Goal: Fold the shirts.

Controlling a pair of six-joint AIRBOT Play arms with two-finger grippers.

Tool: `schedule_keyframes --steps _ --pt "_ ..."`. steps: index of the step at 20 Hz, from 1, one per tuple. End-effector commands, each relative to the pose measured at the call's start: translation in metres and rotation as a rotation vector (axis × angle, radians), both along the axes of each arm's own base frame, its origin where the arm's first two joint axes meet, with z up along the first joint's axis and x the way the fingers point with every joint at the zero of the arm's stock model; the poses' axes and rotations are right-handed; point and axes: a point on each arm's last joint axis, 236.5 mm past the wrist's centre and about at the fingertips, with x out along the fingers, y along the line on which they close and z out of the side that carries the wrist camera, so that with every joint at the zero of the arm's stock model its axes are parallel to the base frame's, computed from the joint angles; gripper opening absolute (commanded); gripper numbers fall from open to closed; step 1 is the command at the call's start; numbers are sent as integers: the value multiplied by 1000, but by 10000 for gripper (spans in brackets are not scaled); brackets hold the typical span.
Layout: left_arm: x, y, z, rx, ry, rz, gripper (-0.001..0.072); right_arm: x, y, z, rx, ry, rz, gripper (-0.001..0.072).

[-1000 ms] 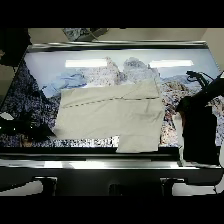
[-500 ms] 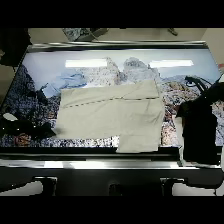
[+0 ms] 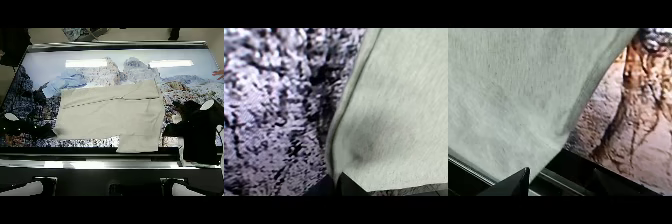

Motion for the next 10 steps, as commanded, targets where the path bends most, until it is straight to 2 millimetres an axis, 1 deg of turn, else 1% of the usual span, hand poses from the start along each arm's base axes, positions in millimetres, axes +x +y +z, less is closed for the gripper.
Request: schedule_keyframes --steps 1,2,4,5,6,7,8,9,10 --pt "1 -1 2 -6 -5 -4 26 -1 19 -33 49 -19 -109 487" --pt "2 -1 2 -5 -10 -9 26 1 21 -40 57 -21 -134 459" --pt "5 1 5 0 -21 -10 27 14 23 -48 70 -47 -189 320" --pt "9 2 7 5 -35 -16 26 20 22 -49 67 -68 -201 231" --pt "14 5 10 12 -54 -24 27 27 21 -48 62 -98 -201 77" --pt "23 9 18 22 -79 -28 26 32 19 -42 65 -126 -170 48" --pt "35 14 30 36 -116 -32 24 41 18 -28 69 -176 -118 48" --pt "53 20 52 63 -186 -43 23 53 15 -8 64 -239 -83 47" --pt "74 27 83 102 -277 -50 23 70 10 20 47 -325 -48 47"
